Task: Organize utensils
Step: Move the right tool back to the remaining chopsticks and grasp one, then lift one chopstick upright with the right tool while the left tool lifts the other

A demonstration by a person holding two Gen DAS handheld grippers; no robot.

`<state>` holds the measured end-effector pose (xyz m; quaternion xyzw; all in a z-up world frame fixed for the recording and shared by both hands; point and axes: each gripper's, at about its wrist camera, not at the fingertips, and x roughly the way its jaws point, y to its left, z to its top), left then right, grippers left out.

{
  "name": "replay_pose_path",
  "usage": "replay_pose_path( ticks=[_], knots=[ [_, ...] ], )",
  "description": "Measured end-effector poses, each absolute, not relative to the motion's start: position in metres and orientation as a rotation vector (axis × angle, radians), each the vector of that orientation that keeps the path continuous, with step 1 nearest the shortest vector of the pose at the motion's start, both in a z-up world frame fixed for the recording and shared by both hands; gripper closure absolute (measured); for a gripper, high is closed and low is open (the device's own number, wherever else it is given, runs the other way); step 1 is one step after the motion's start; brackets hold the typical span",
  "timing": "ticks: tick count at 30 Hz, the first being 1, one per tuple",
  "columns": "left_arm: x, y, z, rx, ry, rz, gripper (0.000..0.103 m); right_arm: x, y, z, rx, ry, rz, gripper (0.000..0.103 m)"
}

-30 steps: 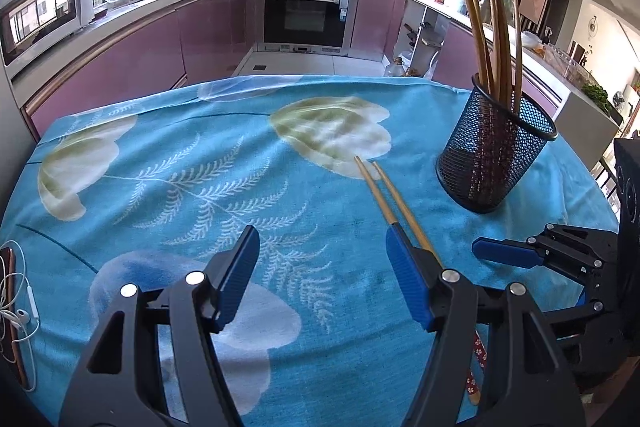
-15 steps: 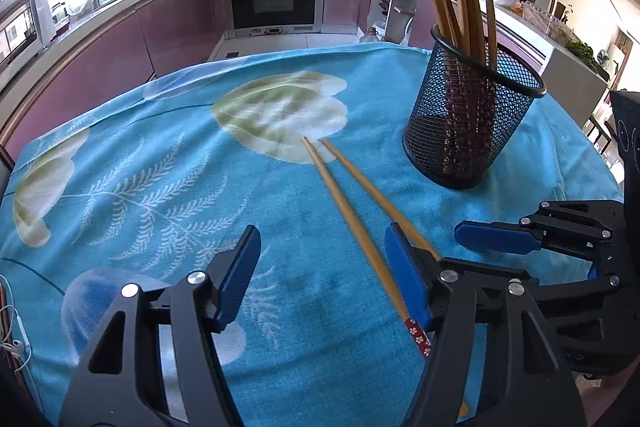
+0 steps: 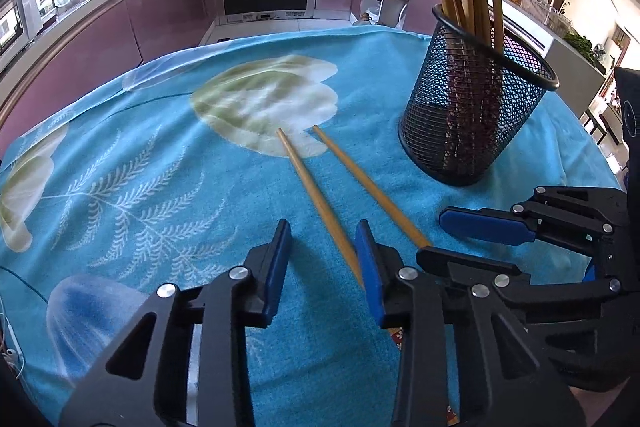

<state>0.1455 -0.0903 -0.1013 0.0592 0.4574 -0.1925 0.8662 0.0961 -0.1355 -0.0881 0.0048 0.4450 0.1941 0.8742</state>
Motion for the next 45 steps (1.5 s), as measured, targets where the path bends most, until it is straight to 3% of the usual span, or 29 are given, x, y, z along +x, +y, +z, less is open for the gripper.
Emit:
replay_pose_path(
  ticks=[5, 9, 11, 16, 28, 45],
  knots=[
    [0.15, -0.088, -0.102, 0.105, 0.972, -0.421, 0.088, 0.103, -0.132, -0.089, -0.011, 0.924, 0.4, 0.081],
    [0.15, -0.089, -0.102, 0.108, 0.972, -0.416, 0.087, 0.106, -0.134, -0.089, -0.007, 0.924, 0.396, 0.086],
    [0.151, -0.088, -0.103, 0.097, 0.974, -0.416, 0.081, 0.106, -0.135, -0.09, -0.007, 0.924, 0.395, 0.087],
    [0.155, -0.092, -0.103, 0.099, 0.973, -0.412, 0.08, 0.109, -0.138, -0.09, 0.012, 0.926, 0.394, 0.093],
    [0.152, -0.094, -0.103, 0.068, 0.962, -0.349, 0.095, 0.108, -0.15, -0.09, 0.09, 0.937, 0.417, 0.097],
    [0.135, -0.084, -0.087, 0.033, 0.928, -0.365, 0.096, 0.092, -0.162, -0.078, 0.142, 0.915, 0.464, 0.097]
  ],
)
